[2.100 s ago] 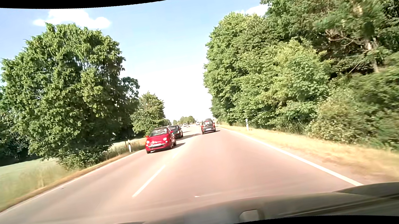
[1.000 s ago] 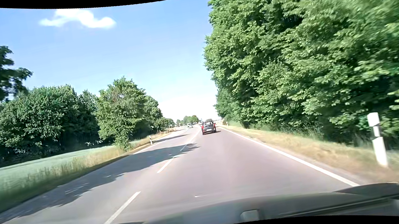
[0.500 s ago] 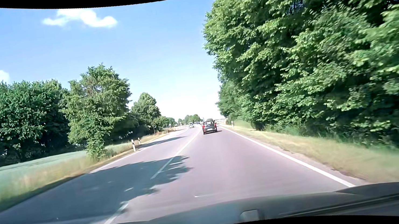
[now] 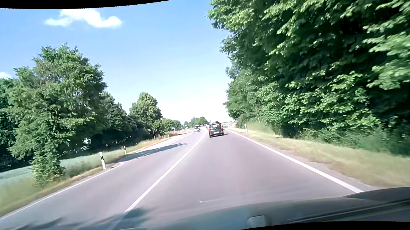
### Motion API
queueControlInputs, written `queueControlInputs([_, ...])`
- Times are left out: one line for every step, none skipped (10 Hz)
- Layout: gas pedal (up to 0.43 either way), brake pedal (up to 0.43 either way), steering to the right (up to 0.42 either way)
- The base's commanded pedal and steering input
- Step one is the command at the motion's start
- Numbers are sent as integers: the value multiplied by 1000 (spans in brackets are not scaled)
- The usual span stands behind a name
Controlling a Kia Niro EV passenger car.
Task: Follow the waypoints while adhering to traffic rules and regulations
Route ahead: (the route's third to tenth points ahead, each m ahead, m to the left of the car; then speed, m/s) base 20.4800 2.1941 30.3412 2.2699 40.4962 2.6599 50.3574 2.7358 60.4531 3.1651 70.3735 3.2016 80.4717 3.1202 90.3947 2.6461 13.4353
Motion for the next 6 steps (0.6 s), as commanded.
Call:
queueControlInputs([20,6,-3])
queueControlInputs([20,6,-4])
queueControlInputs([20,6,-4])
queueControlInputs([20,6,-4])
queueControlInputs([20,6,-4])
queueControlInputs([20,6,-4])
